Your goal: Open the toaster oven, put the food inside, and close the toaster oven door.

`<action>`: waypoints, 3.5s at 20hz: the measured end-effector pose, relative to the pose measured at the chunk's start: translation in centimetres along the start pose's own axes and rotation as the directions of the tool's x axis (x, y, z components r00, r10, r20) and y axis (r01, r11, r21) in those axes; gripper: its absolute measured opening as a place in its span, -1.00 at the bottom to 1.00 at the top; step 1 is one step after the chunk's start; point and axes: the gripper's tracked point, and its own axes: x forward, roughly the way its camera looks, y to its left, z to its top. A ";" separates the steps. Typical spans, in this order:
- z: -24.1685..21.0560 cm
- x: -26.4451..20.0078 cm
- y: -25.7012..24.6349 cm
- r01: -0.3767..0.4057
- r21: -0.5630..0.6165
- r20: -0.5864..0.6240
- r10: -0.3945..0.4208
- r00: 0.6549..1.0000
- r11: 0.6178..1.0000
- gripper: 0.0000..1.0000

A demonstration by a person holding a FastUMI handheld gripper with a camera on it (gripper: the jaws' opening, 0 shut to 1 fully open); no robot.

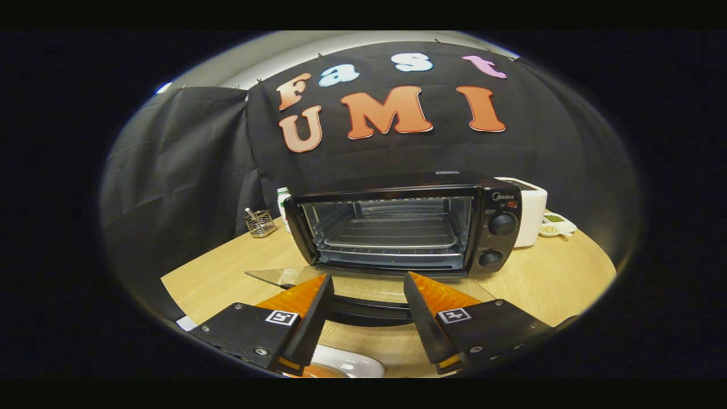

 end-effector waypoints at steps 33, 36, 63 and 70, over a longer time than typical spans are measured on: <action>-10.5 -10.9 3.7 -0.212 -0.010 -0.263 0.202 0.943 0.977 0.77; -11.9 -11.6 4.7 -0.238 -0.009 -0.291 0.225 0.930 0.971 0.77; -8.9 -9.2 6.7 -0.186 0.215 -0.204 0.230 0.952 0.959 0.21; -4.9 -5.5 4.4 -0.076 0.453 -0.121 0.146 0.982 0.888 0.21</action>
